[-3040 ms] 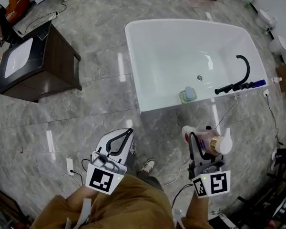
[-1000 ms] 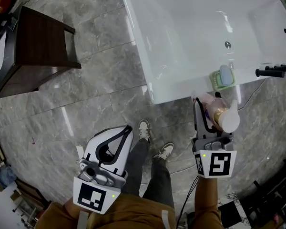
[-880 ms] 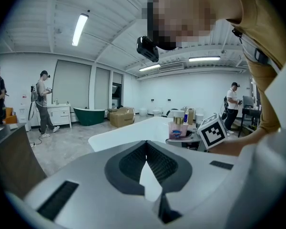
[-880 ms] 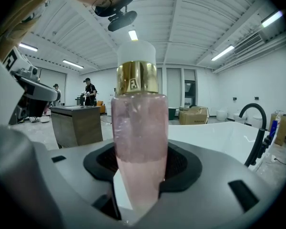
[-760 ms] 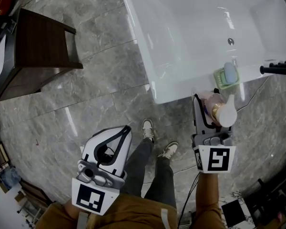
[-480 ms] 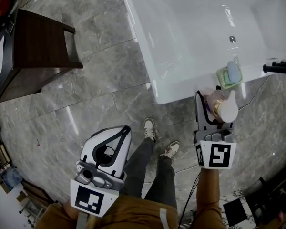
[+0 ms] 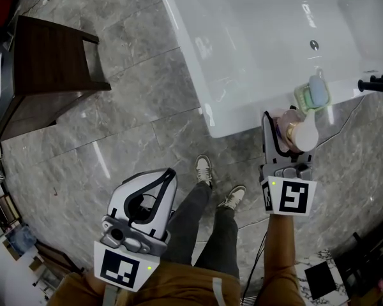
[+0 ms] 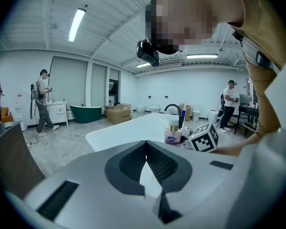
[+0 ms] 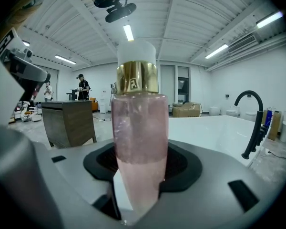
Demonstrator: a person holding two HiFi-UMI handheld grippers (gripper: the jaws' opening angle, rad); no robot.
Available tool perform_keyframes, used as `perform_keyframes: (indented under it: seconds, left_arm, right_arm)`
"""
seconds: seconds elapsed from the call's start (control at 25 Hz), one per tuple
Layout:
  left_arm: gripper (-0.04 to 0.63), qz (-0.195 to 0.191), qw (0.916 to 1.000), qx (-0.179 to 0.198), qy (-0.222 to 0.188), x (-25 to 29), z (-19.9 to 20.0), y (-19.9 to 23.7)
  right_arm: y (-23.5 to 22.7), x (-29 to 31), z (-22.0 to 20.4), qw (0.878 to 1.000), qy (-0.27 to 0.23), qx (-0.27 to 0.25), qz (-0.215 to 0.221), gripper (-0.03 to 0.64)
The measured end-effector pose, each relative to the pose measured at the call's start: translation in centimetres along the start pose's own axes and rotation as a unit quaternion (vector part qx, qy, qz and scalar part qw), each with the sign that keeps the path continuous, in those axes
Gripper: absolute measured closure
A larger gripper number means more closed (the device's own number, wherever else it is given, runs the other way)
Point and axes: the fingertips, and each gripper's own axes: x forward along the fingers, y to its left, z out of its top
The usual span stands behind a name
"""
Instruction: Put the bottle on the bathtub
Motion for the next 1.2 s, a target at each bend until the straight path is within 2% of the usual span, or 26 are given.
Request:
perform_keyframes:
  seconds: [0.4,1.08,1.2]
  left_arm:
    - [0.588,0.001,1.0000,0.003,0.008,0.4,-0.3,-0.4]
    - [0.588,0.012,0.9997,-0.006,0.022,1.2,-1.3,2.1]
    - [0.588,0.015,0.9997,-0.008,0.020,1.3,-1.4,2.4]
  right_arm:
    - [-0.8,0.8,-1.2,1.000,0.001,0.008,-0.009,0.385]
    - [-0.6,3.0,-2.4,1.000,-0.005,0.024,-0.019,0.383]
    - [-0.8,3.0,-2.7,0.999,0.001,0.012,-0.030,0.385]
